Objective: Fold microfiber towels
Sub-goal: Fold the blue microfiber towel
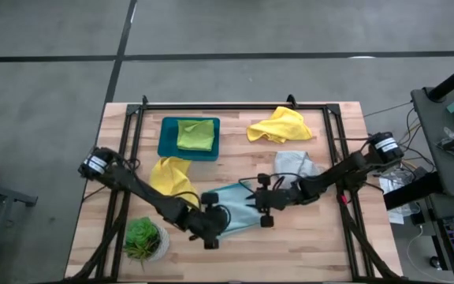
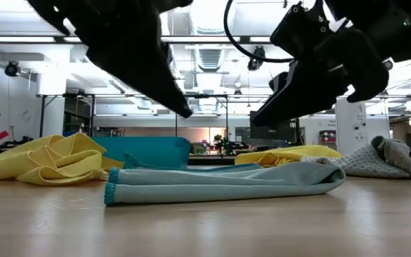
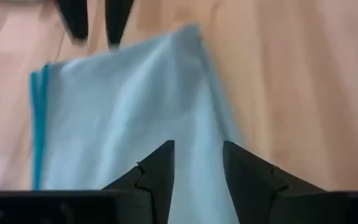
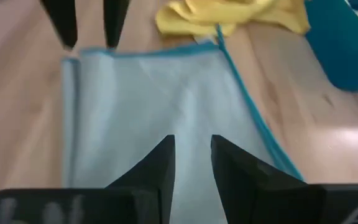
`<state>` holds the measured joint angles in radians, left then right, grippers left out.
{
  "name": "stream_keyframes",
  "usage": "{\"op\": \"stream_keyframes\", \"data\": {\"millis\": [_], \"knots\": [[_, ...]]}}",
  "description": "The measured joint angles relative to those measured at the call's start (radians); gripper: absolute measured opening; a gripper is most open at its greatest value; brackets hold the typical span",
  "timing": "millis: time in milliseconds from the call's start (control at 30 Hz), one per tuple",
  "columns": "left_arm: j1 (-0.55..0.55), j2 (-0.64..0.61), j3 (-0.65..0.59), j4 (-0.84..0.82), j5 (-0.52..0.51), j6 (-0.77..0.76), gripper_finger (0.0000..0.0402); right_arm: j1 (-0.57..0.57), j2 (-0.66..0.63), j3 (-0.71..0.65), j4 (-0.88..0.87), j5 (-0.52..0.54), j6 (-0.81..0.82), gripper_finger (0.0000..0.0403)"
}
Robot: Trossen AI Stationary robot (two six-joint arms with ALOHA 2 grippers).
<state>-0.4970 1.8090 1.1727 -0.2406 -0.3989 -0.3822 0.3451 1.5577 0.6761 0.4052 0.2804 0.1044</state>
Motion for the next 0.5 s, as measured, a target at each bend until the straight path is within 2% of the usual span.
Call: {"op": "stream_keyframes", "data": {"millis": [133, 300, 500], "knots": [[-0.011, 0.038, -0.009, 0.066, -0.003, 0.003, 0.0088, 0.023, 0.074, -0.011, 0.146, 0.0, -0.018, 0.0083], [-0.006, 0.098, -0.018, 0.127, -0.034, 0.013, 0.0038, 0.023, 0.181, -0.015, 0.294, -0.007, -0.019, 0.0021], [-0.002, 0.125, -0.019, 0.15, 0.004, 0.003, 0.0003, 0.021, 0.279, -0.018, 0.395, -0.008, -0.018, 0.0009]]}}
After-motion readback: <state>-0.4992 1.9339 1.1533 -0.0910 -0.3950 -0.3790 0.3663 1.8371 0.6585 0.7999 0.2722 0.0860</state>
